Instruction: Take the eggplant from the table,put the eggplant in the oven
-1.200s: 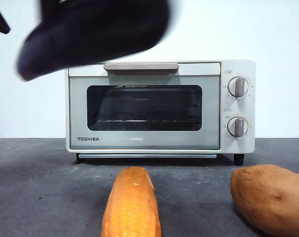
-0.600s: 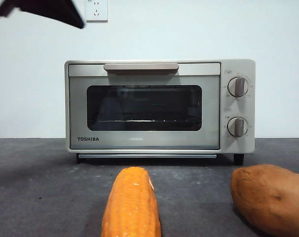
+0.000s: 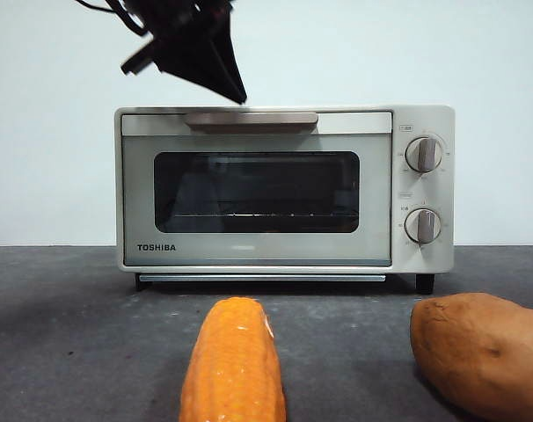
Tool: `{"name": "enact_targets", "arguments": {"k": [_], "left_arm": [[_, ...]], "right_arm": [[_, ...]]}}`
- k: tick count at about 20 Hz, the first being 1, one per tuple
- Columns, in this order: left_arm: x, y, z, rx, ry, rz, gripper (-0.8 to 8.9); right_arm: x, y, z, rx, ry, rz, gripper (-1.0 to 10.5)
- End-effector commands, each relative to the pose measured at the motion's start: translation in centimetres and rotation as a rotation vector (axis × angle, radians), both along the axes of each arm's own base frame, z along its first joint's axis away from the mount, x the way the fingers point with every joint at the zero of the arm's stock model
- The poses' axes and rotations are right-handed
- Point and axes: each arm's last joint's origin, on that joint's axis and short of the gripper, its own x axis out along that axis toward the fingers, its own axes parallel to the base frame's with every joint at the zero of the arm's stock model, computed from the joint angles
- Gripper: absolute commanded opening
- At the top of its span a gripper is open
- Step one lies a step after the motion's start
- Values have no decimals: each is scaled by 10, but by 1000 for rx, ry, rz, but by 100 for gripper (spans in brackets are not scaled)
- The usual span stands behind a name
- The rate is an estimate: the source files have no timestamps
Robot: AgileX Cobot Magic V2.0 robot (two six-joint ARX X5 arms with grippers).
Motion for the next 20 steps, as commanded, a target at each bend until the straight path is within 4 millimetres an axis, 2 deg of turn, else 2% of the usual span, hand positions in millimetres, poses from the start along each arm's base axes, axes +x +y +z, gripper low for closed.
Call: {"name": "enact_targets", "arguments": {"k": [1,7,11,20], "left_arm": [[6,-10,-4,26,-13,-30,6],[7,-14,-18,84,36,-58,6],[0,-16,-24,123,98,-78,6],[-37,-27,-34,222,343,-272,6]], "right_arm": [[-7,-13,1,-15,26,-10,121],[-12,-23,3,22,18,-17,121],[-12,-23,3,19,13,-23,121],[-11,-23,3,11,4,-30,121]]}}
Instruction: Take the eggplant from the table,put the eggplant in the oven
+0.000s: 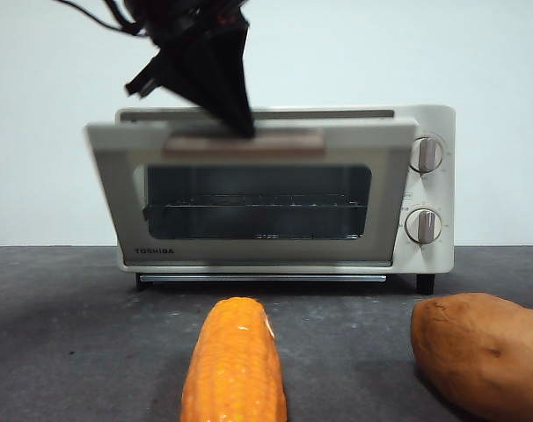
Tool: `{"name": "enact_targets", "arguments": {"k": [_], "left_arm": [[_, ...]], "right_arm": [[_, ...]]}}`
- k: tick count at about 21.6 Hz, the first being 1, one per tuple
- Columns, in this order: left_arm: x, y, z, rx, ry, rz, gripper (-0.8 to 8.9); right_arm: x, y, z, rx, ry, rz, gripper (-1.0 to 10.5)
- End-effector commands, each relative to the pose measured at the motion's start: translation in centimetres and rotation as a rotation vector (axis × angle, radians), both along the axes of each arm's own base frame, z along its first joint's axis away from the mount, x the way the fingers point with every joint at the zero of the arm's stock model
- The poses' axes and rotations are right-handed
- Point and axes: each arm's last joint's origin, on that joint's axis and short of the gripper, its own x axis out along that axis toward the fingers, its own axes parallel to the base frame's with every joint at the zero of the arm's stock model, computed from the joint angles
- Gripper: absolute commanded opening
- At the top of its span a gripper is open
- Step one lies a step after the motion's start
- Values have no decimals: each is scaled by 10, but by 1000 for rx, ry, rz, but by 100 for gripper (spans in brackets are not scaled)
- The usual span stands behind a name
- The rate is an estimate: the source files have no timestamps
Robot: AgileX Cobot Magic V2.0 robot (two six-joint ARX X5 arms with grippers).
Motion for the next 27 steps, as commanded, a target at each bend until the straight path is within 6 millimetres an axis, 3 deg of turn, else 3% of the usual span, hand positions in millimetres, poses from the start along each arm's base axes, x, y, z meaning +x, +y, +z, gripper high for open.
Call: {"name": "enact_targets", "arguments": {"k": [1,6,12,16,21,27], "left_arm": [[-9,-9,-11,56,69,-99,6],[-28,-13,-10,108,113,-204,6],[-31,-7,2,159,10,-140,6],[-30,4,11,214,-65,-66,6],[-29,20,21,158,-126,-2,6],[-32,56,15,61,-199,159,6]], "right_arm": [[-2,-2,-2,-56,29,6,121],[-1,1,-3,-64,35,10,121],[3,11,-6,-110,33,27,121],[8,20,-8,-156,29,47,121],[14,33,-12,-218,25,74,121],[23,54,-20,-310,25,104,121]]}}
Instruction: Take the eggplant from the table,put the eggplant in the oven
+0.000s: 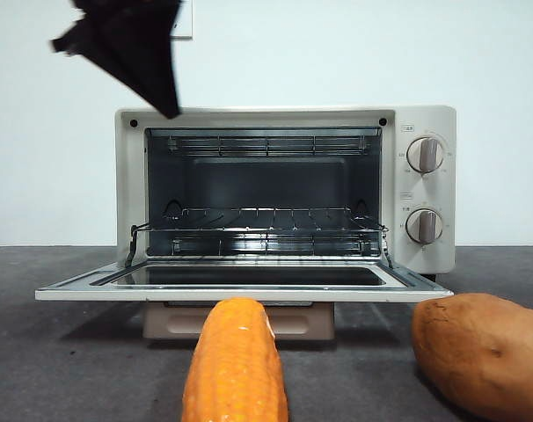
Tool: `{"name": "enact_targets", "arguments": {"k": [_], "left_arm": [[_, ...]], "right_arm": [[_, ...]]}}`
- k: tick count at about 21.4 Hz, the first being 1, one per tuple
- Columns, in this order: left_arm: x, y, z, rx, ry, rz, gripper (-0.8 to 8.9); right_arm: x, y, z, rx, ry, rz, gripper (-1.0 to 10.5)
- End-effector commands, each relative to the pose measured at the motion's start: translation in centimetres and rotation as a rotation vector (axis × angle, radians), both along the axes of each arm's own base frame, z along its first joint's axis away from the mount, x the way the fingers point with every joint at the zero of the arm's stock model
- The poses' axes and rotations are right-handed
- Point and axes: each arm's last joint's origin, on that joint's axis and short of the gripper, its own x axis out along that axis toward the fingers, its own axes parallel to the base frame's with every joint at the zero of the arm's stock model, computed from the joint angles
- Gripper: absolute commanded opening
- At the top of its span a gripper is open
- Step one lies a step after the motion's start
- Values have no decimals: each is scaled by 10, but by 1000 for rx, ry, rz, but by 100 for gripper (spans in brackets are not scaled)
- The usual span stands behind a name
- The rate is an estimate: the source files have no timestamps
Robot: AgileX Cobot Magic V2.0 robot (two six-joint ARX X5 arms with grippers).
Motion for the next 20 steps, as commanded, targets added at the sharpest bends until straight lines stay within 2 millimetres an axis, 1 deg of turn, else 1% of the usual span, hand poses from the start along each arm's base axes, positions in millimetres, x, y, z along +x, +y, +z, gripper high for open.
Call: {"name": "enact_targets", "arguments": {"k": [1,5,7,10,14,17,20], "left_arm": [[-3,16,-6,-51,-23,87,6],[-12,43,-19,-104,-63,188,6],[-18,55,-27,-128,-82,232,6],[-28,70,-38,-160,-108,294,6],[-36,90,-55,-178,-126,363,6],[-39,102,-69,-190,-84,407,6],[-41,113,-86,-236,-5,438,6]], "right_arm": [[2,8,-7,-124,10,39,121],[13,31,-19,-186,-24,84,121],[19,45,-29,-208,-53,125,121],[29,67,-51,-258,-100,195,121],[46,89,-82,-319,-139,243,121],[64,105,-106,-372,-160,266,121],[94,127,-129,-419,-201,280,121]]}}
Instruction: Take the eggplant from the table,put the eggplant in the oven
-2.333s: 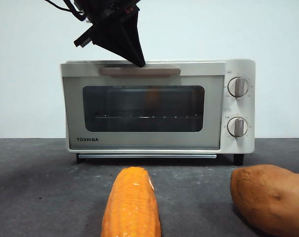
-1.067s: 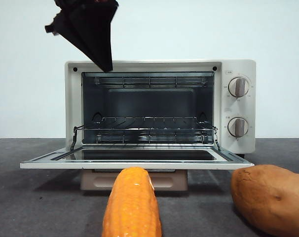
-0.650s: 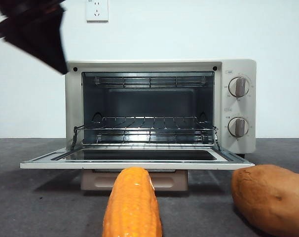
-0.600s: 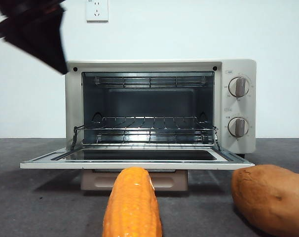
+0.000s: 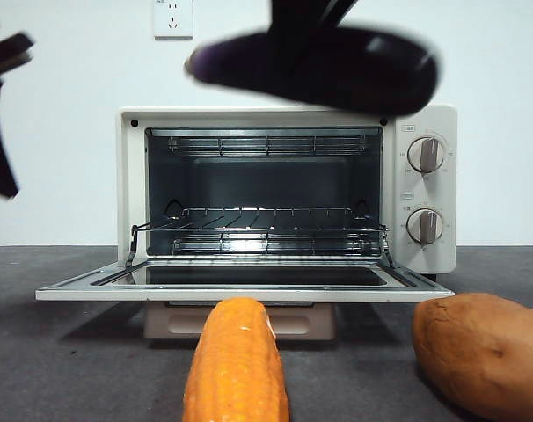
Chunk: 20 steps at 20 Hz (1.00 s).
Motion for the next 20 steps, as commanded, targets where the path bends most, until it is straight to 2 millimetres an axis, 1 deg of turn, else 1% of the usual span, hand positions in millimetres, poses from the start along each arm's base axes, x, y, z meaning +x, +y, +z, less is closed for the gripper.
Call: {"name": "enact_targets", "arguments": {"k": [1,4,7,10,14,15,18,20], "left_arm": [[2,3,-4,-59,13,5,6],[2,6,-6,-74,13,12,6],[3,7,-5,-74,10,12,6],[3,6,-4,-91,0,-2,6],[3,6,-4,-92,0,-4,6],[3,6,-4,-92,0,-4,6],[4,6,-4,-92,-2,-5,6],[4,6,-4,-92,-3,-5,6]], "right_arm": [[21,19,-12,-23,-73,61,121],[50,35,-33,-50,-132,85,121],[70,45,-55,-159,-189,121,121],[88,51,-71,-233,-270,79,142],[106,53,-89,-271,-300,34,202],[109,53,-93,-271,-297,26,245],[114,53,-101,-279,-284,10,302],[115,53,-102,-261,-276,-4,306]]}}
